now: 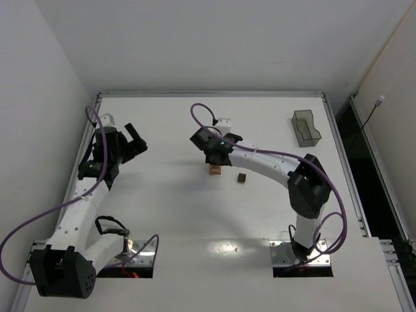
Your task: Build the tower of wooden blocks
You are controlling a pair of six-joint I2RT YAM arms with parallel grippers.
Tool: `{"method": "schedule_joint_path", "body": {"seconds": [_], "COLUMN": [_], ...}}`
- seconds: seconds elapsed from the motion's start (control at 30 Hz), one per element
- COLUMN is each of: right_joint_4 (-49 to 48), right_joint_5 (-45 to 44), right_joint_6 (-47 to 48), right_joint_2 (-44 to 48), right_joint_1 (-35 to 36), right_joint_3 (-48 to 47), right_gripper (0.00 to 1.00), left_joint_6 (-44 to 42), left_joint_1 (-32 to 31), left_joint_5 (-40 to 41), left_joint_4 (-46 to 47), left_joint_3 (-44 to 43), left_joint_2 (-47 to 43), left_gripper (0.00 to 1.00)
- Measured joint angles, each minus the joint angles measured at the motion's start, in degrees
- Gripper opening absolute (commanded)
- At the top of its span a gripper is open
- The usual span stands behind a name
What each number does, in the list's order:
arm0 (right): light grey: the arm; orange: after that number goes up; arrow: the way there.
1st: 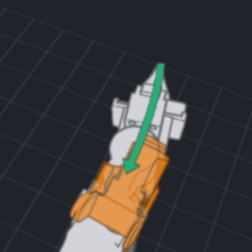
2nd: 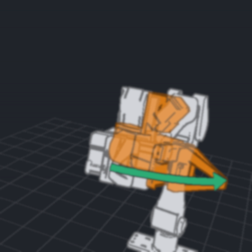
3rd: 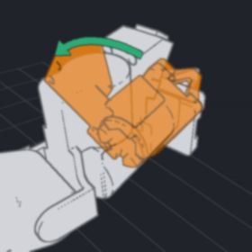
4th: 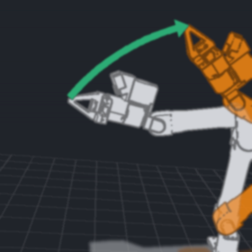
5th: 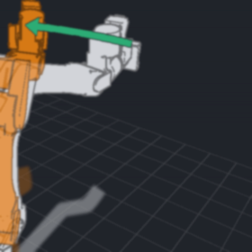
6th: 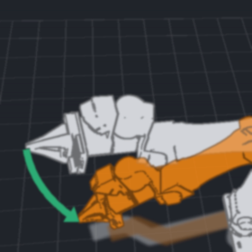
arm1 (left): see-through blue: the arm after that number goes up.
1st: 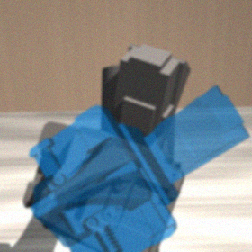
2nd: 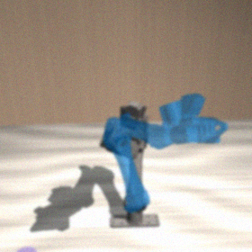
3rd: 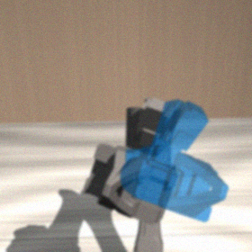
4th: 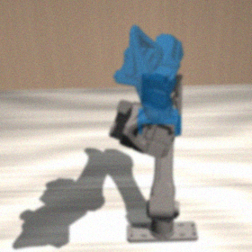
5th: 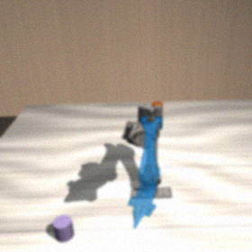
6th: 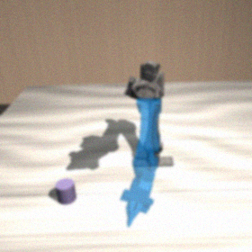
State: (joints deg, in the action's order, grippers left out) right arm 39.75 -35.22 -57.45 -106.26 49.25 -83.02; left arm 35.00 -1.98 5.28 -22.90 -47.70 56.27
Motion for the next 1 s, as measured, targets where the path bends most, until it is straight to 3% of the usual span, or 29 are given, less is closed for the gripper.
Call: {"method": "schedule_joint_path", "body": {"seconds": [1.0], "right_joint_4": [-4.3], "right_joint_5": [2.9], "right_joint_6": [6.2], "right_joint_2": [-1.8], "right_joint_1": [-0.9], "right_joint_3": [0.1], "right_gripper": [0.00], "left_joint_6": [0.0], "left_joint_1": [0.0], "left_joint_5": [-1.0], "left_joint_4": [1.2], "left_joint_3": [0.3], "left_joint_2": [0.3], "left_gripper": [1.00]}}
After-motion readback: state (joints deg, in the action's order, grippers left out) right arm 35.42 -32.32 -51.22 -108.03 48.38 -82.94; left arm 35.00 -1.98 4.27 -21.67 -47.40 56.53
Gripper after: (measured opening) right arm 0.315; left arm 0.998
